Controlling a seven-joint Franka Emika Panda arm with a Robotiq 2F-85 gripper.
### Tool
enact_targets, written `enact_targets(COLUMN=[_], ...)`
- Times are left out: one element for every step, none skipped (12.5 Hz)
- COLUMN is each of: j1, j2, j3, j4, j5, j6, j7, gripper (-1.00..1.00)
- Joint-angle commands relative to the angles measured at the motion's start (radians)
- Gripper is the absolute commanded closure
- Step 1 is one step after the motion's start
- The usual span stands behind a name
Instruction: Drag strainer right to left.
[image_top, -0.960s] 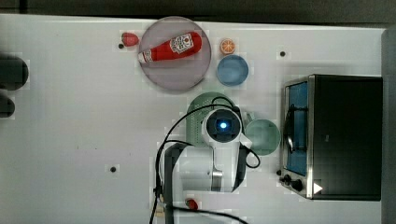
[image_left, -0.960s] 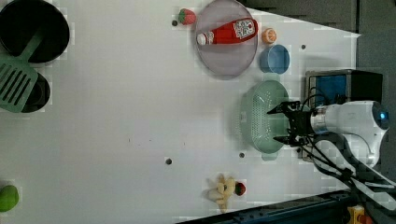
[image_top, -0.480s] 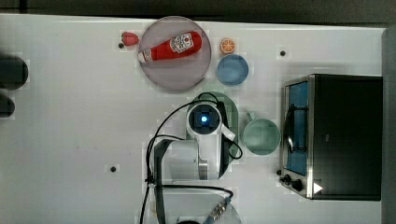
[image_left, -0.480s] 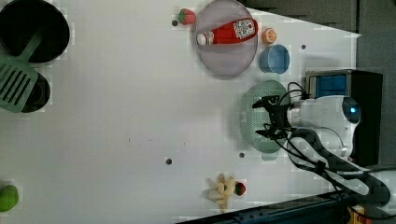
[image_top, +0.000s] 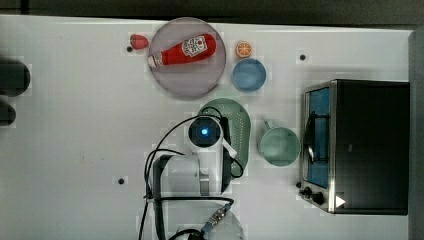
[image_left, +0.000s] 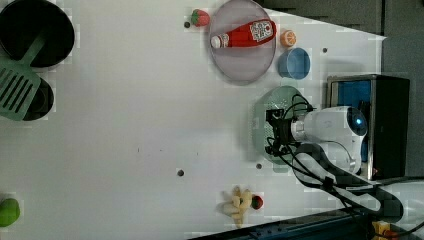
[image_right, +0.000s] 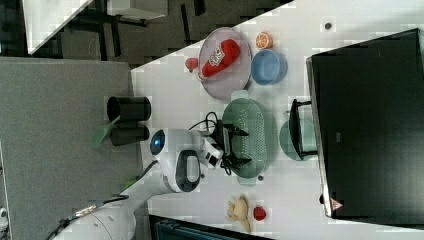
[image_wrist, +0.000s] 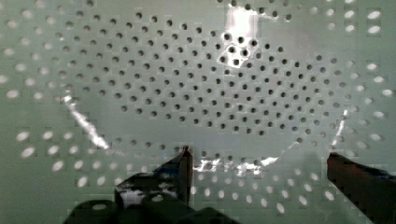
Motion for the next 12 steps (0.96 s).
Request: enact_targets(j1=[0.020,0.029,0.037,0.046,0.055,0.064,0.075,0.087,0.101,0.117,0.134,0.154], j2=[-0.036,-0.033,-0.030,-0.026,-0.023,-0.022,-0.021,-0.021,-0.020,-0.018,-0.016,-0.016], j3=[-0.003,0.000,0.007,0.018,0.031,0.043,0.055,0.065,0.077,0.091,0.100,0.106], j4=[0.000,0.003,0.004,0.005,0.006,0.009,0.012,0.013,0.016,0.026,0.033,0.040], j5=[-0.012,-0.008,0.011,0.041,0.074,0.105,0.128,0.149,0.170,0.184,0.191,0.193], j6=[0.017,0.017,0.016,0.013,0.013,0.013,0.011,0.010,0.010,0.008,-0.005,-0.005], j7=[0.086,0.086,0.086,0.086,0.086,0.086,0.086,0.086,0.086,0.090,0.122,0.171], gripper=[-1.00,-1.00,-1.00,-1.00,-1.00,-1.00,-1.00,-1.00,-1.00,-1.00,-1.00,-1.00])
